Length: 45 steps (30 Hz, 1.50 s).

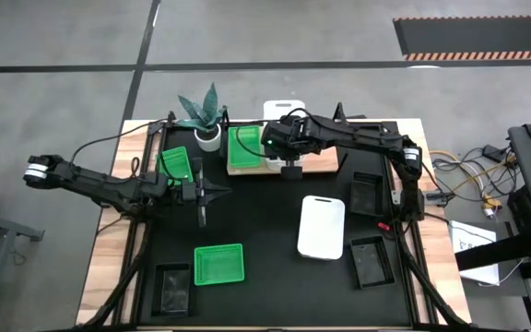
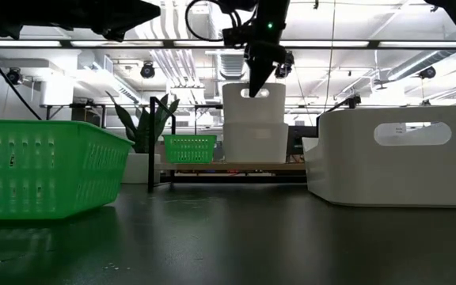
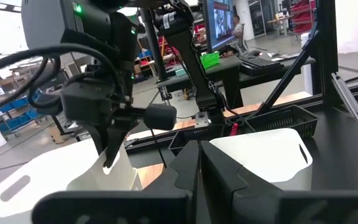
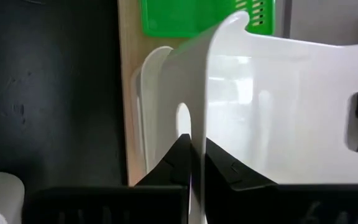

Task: Stack baskets on shelf by color
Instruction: Stack the left white bin into the white bin on the shelf

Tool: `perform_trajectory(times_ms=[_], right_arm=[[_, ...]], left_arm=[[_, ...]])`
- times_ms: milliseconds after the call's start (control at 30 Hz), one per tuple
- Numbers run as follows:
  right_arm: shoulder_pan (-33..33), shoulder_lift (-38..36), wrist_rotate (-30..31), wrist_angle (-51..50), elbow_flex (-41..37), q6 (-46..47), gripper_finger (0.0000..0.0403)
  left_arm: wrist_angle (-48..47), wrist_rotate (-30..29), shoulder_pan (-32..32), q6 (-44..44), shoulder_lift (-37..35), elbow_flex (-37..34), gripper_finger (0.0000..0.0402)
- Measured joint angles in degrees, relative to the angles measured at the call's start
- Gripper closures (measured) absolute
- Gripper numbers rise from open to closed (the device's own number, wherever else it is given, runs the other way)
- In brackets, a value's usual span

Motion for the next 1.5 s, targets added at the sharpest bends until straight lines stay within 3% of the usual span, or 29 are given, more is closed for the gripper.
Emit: perform_trajectory(times_ms=[900, 1233, 1500], right_arm=[[0.0, -0.07, -0.59, 4.99, -9.12, -3.21, 0.0393], [0.02, -0.07, -0.57, 5.06, -9.09, -3.06, 0.0326], [0.13, -0.11, -0.55, 1.5, -3.64, -0.48, 0.0294]], left_arm=[[0.01, 0.0, -0.01, 0.0, 0.0, 0.0, 0.0402], [0.0, 0.0, -0.02, 0.0, 0.0, 0.0, 0.0402], [-0.04, 0.0, -0.02, 0.0, 0.0, -0.04, 0.0402]])
